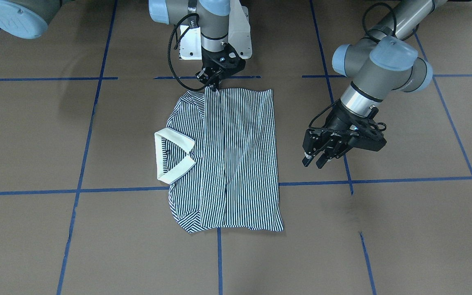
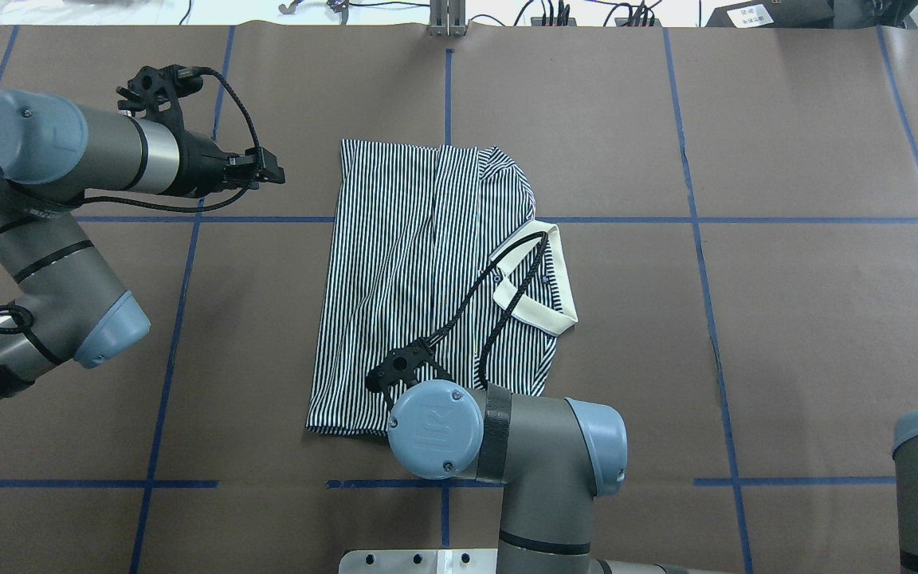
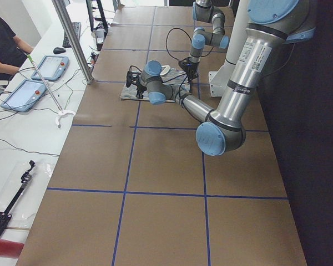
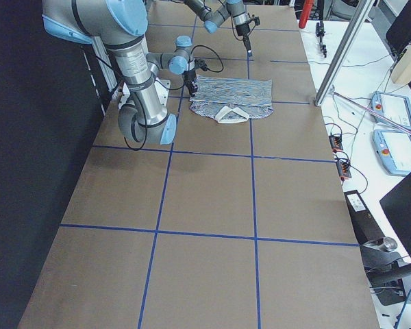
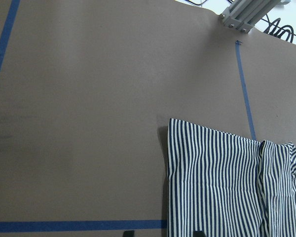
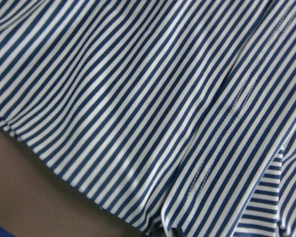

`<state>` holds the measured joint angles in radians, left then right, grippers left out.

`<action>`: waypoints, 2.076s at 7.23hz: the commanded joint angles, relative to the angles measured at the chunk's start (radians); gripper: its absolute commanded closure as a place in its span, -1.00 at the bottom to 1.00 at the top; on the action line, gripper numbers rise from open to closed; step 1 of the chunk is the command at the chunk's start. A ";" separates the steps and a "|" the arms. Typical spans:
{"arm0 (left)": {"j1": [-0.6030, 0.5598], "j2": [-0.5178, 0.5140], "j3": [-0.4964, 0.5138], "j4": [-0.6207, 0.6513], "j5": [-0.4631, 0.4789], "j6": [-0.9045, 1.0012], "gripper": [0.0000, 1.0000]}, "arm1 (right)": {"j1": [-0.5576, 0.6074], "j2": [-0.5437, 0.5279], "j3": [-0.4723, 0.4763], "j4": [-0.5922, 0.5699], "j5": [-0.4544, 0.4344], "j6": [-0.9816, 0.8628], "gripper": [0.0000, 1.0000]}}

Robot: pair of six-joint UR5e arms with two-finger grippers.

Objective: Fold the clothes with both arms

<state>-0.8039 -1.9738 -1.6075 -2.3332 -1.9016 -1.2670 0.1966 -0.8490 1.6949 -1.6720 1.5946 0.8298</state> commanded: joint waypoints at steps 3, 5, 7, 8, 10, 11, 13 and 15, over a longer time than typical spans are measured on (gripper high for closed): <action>0.002 0.001 -0.003 0.000 -0.001 0.000 0.00 | 0.052 -0.060 0.084 0.002 0.011 -0.064 1.00; 0.003 0.000 -0.008 0.000 0.001 -0.020 0.00 | 0.052 -0.130 0.130 0.005 0.007 -0.069 1.00; 0.005 0.000 -0.006 0.000 0.003 -0.020 0.00 | 0.055 -0.189 0.181 0.008 0.007 -0.054 0.99; 0.005 0.000 -0.005 0.000 0.004 -0.020 0.00 | 0.055 -0.215 0.192 0.008 0.005 -0.051 0.95; 0.005 0.000 -0.005 0.000 0.004 -0.020 0.00 | 0.057 -0.261 0.233 0.008 0.005 -0.031 0.55; 0.005 0.000 -0.002 0.000 0.004 -0.020 0.00 | 0.050 -0.269 0.233 0.008 0.004 0.012 0.33; 0.005 0.000 0.001 0.000 0.004 -0.020 0.00 | 0.046 -0.262 0.233 0.006 0.007 0.038 -1.00; 0.003 0.001 -0.002 0.000 0.004 -0.020 0.00 | 0.133 -0.213 0.211 0.008 0.007 0.029 -1.00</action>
<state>-0.7994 -1.9740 -1.6072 -2.3332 -1.8975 -1.2870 0.2745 -1.0961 1.9248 -1.6655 1.6009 0.8640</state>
